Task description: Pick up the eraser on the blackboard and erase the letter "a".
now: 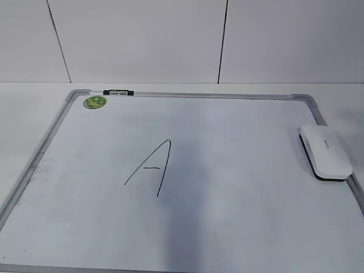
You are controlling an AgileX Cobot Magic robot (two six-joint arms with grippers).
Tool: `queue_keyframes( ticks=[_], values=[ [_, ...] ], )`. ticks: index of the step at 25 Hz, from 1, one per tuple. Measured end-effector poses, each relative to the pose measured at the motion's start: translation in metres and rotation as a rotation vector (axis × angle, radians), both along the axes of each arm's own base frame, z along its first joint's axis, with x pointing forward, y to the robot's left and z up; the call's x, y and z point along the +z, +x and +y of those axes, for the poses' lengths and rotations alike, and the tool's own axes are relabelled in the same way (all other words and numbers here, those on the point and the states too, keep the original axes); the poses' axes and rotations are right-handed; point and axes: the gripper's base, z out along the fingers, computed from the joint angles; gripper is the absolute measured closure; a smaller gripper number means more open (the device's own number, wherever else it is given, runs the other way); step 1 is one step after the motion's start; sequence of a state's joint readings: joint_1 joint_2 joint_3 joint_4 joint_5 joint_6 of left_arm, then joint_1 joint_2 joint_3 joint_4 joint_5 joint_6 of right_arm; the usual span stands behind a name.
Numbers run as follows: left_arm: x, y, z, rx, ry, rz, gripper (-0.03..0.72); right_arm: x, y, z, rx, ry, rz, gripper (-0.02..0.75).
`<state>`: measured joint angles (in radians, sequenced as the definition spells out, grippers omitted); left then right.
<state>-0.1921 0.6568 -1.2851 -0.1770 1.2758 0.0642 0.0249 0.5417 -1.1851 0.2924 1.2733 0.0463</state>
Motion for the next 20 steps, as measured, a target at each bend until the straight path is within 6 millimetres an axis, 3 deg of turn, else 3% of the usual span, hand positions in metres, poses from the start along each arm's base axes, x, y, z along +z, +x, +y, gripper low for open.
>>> queue_keyframes(
  ticks=[6, 9, 20],
  values=[
    [-0.037, -0.025, 0.005, 0.003, 0.009, 0.02, 0.443, 0.0, -0.035, -0.003, 0.016, -0.034, -0.114, 0.145],
    [-0.051, -0.034, 0.008, 0.008, 0.015, 0.021, 0.443, -0.009, -0.047, -0.006, -0.003, -0.051, -0.137, 0.145],
    [-0.106, -0.059, 0.014, 0.024, 0.023, 0.001, 0.443, -0.095, -0.051, -0.011, -0.035, -0.107, -0.016, 0.145]
  ],
)
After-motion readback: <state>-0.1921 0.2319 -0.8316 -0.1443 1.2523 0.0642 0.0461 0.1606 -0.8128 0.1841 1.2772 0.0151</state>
